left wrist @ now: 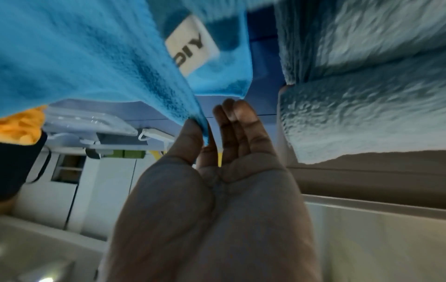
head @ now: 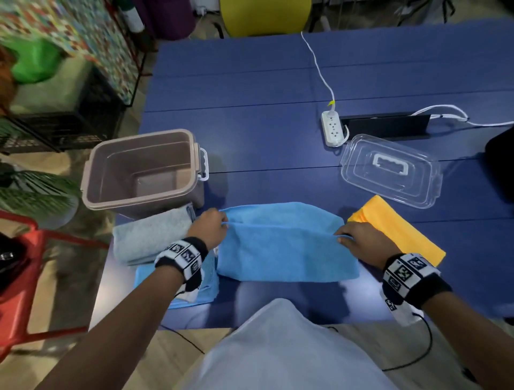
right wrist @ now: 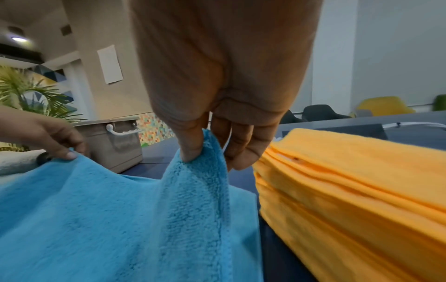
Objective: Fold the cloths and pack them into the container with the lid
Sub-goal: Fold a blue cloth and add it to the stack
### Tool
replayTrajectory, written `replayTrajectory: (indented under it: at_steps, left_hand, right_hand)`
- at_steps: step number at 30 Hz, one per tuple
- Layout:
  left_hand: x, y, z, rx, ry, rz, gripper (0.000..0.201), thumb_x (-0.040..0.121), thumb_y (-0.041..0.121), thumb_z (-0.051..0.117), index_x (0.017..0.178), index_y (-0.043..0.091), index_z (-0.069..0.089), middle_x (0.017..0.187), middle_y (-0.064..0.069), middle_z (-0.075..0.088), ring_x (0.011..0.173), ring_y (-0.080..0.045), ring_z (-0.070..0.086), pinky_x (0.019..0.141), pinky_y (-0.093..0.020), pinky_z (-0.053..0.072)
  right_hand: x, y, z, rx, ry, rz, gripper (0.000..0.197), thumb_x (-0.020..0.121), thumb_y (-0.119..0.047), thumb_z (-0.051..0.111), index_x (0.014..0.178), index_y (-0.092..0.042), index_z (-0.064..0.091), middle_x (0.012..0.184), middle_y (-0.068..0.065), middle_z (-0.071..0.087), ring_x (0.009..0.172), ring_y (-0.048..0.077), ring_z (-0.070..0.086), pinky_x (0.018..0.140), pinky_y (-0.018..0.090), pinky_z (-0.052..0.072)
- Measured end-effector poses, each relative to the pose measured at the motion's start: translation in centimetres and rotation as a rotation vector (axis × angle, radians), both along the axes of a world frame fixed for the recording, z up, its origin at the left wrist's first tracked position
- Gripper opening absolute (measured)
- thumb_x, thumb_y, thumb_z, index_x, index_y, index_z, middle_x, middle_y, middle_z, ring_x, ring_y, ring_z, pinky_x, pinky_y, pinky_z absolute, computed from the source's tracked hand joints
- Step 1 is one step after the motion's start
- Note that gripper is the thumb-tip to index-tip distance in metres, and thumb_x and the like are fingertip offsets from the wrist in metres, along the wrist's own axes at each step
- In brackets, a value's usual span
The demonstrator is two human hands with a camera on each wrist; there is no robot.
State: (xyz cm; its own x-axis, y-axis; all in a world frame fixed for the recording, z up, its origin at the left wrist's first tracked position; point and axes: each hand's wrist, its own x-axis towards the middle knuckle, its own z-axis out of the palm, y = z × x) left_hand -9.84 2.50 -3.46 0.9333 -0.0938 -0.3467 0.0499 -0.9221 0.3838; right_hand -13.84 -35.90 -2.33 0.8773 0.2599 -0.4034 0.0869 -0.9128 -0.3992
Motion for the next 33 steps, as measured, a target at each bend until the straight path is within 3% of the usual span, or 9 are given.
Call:
replayTrajectory:
  at_steps: [5,9,14,16,18,20,21,28,33]
  left_hand:
    - [3.5,-1.3,-1.4,0.253,0.016,-0.145,0.021,0.086,0.009,0.052,0.1,0.004,0.066,0.114,-0.015,0.056,0.108,-0.034,0.055,0.091,-0.044,0.049]
    - [5.0,-1.6,-2.1,0.335,0.12,-0.146,0.028,0.088,0.012,0.052,0.114,0.003,0.059,0.121,-0.016,0.057,0.116,-0.034,0.052,0.096,-0.043,0.047]
    - [6.2,-1.3,-2.6,0.294,0.16,-0.079,0.026,0.084,0.006,0.05,0.104,0.007,0.067,0.109,-0.018,0.066,0.103,-0.035,0.063,0.088,-0.041,0.053]
    - [6.6,-1.2,-2.6,0.239,0.162,-0.057,0.026,0.082,0.006,0.049,0.1,0.008,0.069,0.104,-0.018,0.067,0.097,-0.036,0.065,0.083,-0.04,0.054]
    - [6.9,-1.1,-2.2,0.198,0.16,-0.054,0.025,0.081,0.006,0.048,0.096,0.007,0.068,0.101,-0.019,0.067,0.093,-0.038,0.065,0.08,-0.04,0.054]
    - [6.8,-1.0,-1.8,0.17,0.133,-0.065,0.024,0.083,0.009,0.048,0.096,0.008,0.068,0.1,-0.02,0.065,0.093,-0.039,0.063,0.08,-0.039,0.052]
    - [6.8,-0.9,-1.5,0.158,0.123,-0.069,0.023,0.084,0.01,0.049,0.097,0.008,0.068,0.1,-0.02,0.064,0.093,-0.039,0.062,0.081,-0.039,0.05]
    - [6.3,0.5,1.0,0.126,0.044,-0.122,0.024,0.083,0.003,0.049,0.092,0.013,0.07,0.091,-0.019,0.065,0.088,-0.039,0.062,0.075,-0.038,0.048]
    - [5.7,1.9,3.5,0.096,-0.094,-0.137,0.024,0.08,-0.002,0.054,0.091,0.011,0.071,0.086,-0.016,0.07,0.086,-0.036,0.063,0.073,-0.038,0.049]
  right_hand:
    - [4.6,2.4,-1.1,-0.234,-0.064,0.126,0.026,0.094,-0.02,0.051,0.114,-0.013,0.067,0.13,0.006,0.052,0.122,0.026,0.048,0.096,0.037,0.043]
    - [7.8,4.6,-1.9,-0.489,0.005,0.255,0.033,0.093,-0.019,0.048,0.119,-0.009,0.064,0.156,0.012,0.022,0.143,0.031,0.019,0.109,0.043,0.031]
    - [11.6,6.2,-3.1,-0.41,0.273,0.382,0.027,0.092,-0.025,0.053,0.109,-0.016,0.071,0.161,0.005,-0.003,0.148,0.033,-0.005,0.115,0.049,0.022]
    - [12.3,6.6,-3.9,-0.26,0.364,0.37,0.013,0.087,-0.023,0.061,0.087,-0.022,0.074,0.162,0.002,0.002,0.148,0.031,0.002,0.115,0.046,0.025]
    - [12.7,6.8,-4.6,-0.129,0.381,0.326,0.008,0.08,-0.019,0.069,0.074,-0.024,0.071,0.156,0.003,0.027,0.141,0.026,0.028,0.111,0.038,0.033]
    - [12.8,7.1,-4.7,-0.053,0.357,0.295,0.008,0.076,-0.017,0.073,0.083,-0.015,0.077,0.123,0.003,0.06,0.121,0.024,0.053,0.1,0.035,0.043]
    - [12.9,7.2,-4.7,-0.042,0.361,0.305,0.014,0.076,-0.016,0.074,0.088,-0.011,0.077,0.105,0.001,0.065,0.111,0.024,0.059,0.095,0.036,0.046]
    - [14.2,3.7,-3.0,-0.005,0.336,0.212,0.02,0.074,-0.027,0.076,0.091,-0.015,0.077,0.09,0.0,0.066,0.089,0.021,0.065,0.087,0.031,0.049]
    - [15.6,0.2,0.1,-0.023,0.191,0.23,0.015,0.085,-0.019,0.071,0.095,-0.008,0.076,0.092,-0.002,0.059,0.088,0.012,0.055,0.079,0.015,0.032]
